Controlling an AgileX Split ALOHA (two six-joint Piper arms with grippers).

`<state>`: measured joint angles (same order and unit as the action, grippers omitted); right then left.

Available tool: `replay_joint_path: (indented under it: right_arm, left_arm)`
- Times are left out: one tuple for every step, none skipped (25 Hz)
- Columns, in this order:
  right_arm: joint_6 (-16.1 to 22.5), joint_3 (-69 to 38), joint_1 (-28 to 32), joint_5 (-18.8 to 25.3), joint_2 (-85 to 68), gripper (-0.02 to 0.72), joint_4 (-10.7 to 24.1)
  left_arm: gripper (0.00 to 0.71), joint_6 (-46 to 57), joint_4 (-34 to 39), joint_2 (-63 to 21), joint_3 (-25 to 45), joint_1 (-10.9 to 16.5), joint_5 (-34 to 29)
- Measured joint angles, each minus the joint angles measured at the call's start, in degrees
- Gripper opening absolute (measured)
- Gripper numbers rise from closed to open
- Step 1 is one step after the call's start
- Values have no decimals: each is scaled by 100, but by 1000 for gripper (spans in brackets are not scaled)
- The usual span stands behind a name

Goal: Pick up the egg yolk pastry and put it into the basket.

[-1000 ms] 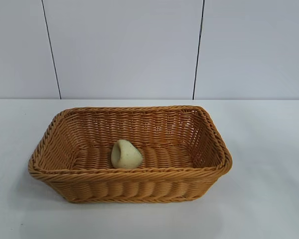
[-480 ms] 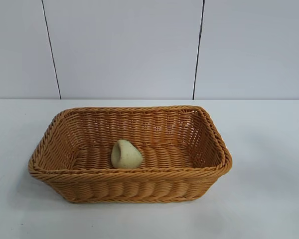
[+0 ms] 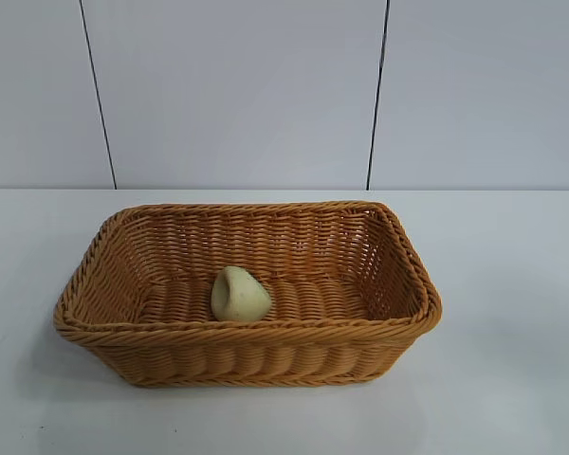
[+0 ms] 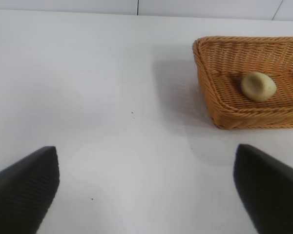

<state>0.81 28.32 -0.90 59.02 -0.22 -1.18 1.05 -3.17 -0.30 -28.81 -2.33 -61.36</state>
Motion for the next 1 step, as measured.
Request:
replay_joint_path:
  right_arm:
    - [0,0,0,0,0,695,0]
  left_arm:
    - [695,0,0,0,0,0,0]
